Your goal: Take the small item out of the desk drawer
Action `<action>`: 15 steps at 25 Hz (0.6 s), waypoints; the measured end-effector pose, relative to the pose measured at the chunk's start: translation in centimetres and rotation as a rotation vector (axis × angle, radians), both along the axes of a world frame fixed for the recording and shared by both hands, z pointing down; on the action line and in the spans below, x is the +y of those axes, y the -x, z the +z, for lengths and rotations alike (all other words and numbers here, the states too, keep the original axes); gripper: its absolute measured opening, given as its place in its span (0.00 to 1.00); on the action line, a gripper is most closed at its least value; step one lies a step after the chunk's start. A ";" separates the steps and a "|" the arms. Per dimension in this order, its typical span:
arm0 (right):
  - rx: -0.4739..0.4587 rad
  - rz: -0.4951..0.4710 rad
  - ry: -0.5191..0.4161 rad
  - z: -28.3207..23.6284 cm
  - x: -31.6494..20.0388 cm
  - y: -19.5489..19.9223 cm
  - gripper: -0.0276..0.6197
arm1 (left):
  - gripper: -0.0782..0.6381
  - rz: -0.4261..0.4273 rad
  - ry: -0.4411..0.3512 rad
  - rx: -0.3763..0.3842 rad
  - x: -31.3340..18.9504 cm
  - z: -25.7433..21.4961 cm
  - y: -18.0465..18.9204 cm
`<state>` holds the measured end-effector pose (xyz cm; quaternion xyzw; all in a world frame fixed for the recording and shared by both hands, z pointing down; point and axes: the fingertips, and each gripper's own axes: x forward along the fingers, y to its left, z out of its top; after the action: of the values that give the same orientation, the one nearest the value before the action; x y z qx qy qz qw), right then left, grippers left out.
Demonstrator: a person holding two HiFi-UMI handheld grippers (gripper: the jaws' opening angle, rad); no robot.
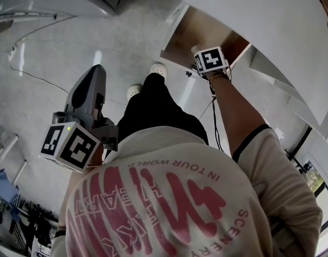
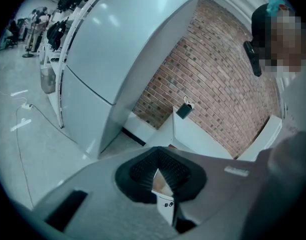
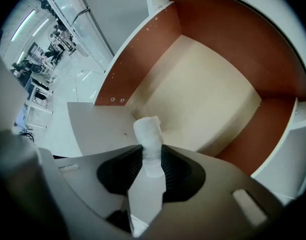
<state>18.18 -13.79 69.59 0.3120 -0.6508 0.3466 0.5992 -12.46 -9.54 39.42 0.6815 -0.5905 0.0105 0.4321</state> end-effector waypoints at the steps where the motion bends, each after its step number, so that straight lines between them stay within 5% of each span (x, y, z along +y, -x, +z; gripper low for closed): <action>1: 0.000 0.003 -0.004 -0.2 0.1 -0.1 0.24 | 0.11 0.001 -0.005 -0.001 0.0 -0.2 0.0; 15: -0.008 0.046 -0.081 -3.3 1.7 -0.3 0.24 | 0.11 0.060 -0.068 0.003 1.5 -1.9 -0.2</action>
<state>18.46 -12.09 66.33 0.3496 -0.6594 0.3348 0.5752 -12.28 -8.07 37.52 0.7130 -0.5694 0.0024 0.4092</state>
